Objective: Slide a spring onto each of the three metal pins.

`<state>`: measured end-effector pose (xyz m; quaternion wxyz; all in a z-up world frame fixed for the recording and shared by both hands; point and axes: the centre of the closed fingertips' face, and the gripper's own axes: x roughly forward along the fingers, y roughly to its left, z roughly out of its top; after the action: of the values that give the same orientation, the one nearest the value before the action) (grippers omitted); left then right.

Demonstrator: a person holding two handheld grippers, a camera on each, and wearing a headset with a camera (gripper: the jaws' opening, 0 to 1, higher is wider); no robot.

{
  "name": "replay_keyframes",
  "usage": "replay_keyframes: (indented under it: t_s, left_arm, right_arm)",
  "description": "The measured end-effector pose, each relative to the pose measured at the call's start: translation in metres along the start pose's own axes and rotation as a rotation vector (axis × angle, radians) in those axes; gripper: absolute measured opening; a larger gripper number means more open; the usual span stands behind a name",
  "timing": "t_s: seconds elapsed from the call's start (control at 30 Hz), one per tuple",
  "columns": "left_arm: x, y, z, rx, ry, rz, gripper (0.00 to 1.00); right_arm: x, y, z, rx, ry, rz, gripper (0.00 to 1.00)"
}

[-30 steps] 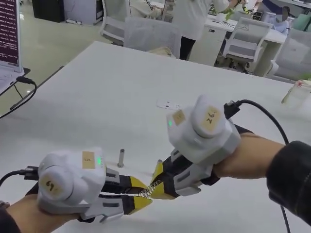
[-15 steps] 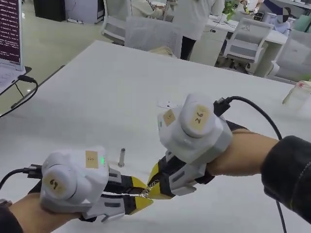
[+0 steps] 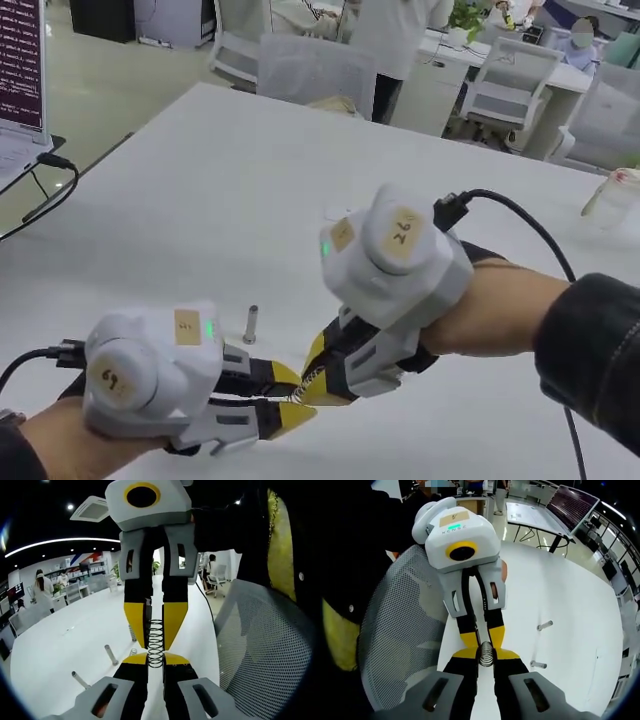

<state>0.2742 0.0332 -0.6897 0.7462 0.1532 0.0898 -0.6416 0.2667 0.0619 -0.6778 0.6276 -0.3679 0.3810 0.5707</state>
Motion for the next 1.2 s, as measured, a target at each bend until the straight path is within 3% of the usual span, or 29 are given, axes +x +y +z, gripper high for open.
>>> replay_keyframes:
  t_s: [0.4, 0.7, 1.07, 1.2]
  left_arm:
    - [0.000, -0.001, 0.000, -0.013, 0.001, -0.002, 0.04]
    - [-0.002, 0.002, -0.002, -0.049, 0.002, 0.014, 0.17]
    - [-0.008, 0.010, -0.005, -0.118, -0.004, 0.052, 0.47]
    - [-0.011, 0.015, -0.007, -0.126, -0.003, 0.073, 0.53]
  right_arm:
    - [-0.001, 0.001, -0.001, 0.002, 0.032, 0.014, 0.08]
    - [-0.001, -0.002, -0.005, 0.001, 0.046, 0.006, 0.08]
    - [-0.004, -0.008, -0.011, 0.011, 0.054, -0.011, 0.08]
    - [-0.005, -0.010, -0.012, 0.011, 0.056, -0.015, 0.08]
